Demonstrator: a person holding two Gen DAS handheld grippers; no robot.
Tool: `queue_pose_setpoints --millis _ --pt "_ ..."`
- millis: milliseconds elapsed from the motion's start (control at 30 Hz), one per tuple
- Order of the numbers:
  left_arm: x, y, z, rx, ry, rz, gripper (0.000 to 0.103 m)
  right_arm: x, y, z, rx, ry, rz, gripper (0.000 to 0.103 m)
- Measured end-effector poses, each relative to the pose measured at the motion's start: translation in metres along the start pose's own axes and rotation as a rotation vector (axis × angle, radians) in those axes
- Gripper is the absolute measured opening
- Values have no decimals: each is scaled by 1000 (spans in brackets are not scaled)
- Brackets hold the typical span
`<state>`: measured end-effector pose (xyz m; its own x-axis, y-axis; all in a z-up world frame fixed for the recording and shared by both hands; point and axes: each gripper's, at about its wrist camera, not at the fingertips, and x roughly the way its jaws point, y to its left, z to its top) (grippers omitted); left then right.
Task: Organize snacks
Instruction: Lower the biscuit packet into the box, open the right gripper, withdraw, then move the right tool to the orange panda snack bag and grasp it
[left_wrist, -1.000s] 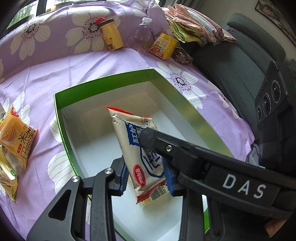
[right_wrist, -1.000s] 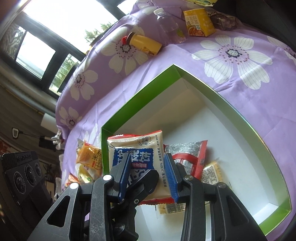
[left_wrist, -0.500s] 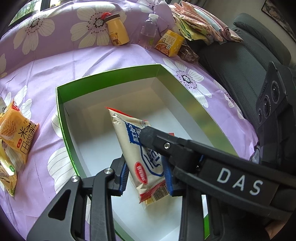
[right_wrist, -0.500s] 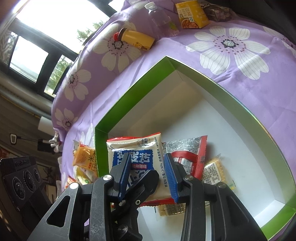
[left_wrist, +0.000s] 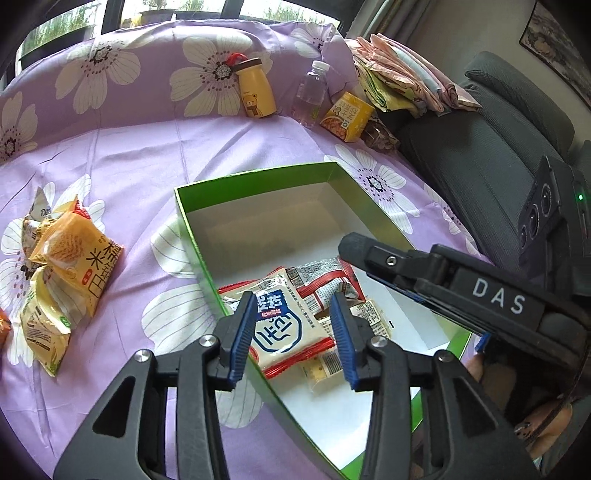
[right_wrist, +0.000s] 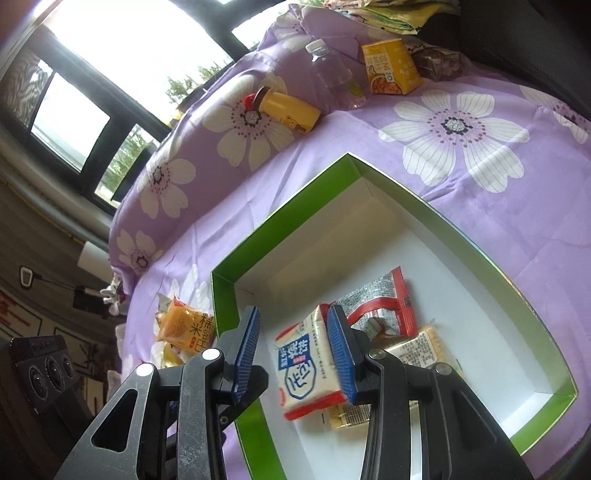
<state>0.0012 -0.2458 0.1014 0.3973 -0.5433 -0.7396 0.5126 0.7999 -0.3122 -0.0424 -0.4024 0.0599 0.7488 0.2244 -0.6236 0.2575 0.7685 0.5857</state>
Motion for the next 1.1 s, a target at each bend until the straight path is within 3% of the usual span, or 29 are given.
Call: queue_pose_setpoints --millis 267,433,500,600,767,1100 --pt "-39 37 -7 -41 -49 63 56 -8 13 -3 -22 -21 -13 46" --pt "-64 71 -19 -93 -75 108 65 -12 28 -7 -50 -44 -14 64" --pt "-75 87 -25 -117 -89 133 79 -13 35 -10 -61 -55 -13 69" --pt "-92 113 -34 -158 -119 189 88 -13 46 -14 -76 -69 3 77" --pt "-114 163 -50 -224 -130 264 89 -7 65 -22 -102 -87 21 82" --pt "-139 268 -82 -481 -180 339 89 18 102 -43 -188 -97 25 82"
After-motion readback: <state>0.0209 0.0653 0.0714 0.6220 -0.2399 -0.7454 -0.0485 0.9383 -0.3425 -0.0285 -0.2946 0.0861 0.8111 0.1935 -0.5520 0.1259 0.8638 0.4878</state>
